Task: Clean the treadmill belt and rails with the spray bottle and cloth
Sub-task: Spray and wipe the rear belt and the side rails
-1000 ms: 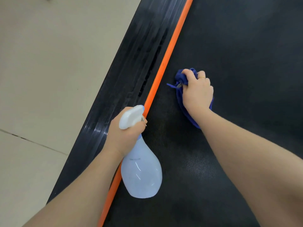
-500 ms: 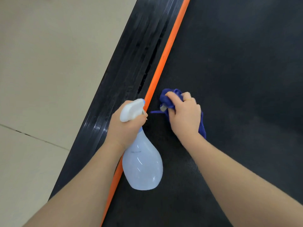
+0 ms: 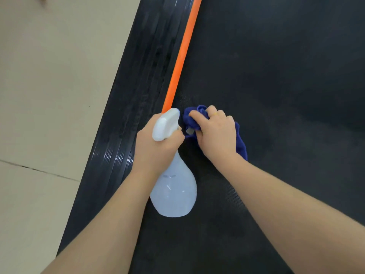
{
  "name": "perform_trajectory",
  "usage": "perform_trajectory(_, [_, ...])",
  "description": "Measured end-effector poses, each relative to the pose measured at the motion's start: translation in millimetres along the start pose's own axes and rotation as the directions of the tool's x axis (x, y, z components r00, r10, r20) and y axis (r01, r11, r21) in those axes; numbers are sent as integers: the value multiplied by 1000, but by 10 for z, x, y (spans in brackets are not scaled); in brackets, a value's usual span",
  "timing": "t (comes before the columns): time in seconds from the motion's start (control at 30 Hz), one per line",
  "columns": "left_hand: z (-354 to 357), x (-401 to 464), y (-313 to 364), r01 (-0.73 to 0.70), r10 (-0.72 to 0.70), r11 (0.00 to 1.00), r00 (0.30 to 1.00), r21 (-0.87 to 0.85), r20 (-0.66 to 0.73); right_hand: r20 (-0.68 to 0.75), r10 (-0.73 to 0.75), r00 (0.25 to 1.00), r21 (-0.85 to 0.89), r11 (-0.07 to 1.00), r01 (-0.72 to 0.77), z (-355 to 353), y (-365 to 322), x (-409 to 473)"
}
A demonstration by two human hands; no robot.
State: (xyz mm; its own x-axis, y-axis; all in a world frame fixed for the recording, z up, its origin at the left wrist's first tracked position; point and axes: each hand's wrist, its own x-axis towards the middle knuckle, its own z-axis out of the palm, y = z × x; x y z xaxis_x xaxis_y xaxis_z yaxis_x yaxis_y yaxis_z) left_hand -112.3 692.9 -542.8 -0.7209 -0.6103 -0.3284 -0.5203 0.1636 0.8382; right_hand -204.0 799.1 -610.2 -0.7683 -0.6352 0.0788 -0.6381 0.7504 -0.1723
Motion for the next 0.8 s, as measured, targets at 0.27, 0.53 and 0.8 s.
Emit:
perform_trajectory(0.27, [85,-257,149,77,-76,997,996,-21,47,213,-487,847,10,868,497,-228,473,-776])
perform_trajectory(0.53, [830,-374,424,-24,-103,937,934,349,343,148,110,983,149,980,-132,-541,1233,-844])
perform_trajectory(0.8, [1849,-925,909,135,-238,958,868,254,436,269,493,827,195,813,-548,-1384,2143,-1875])
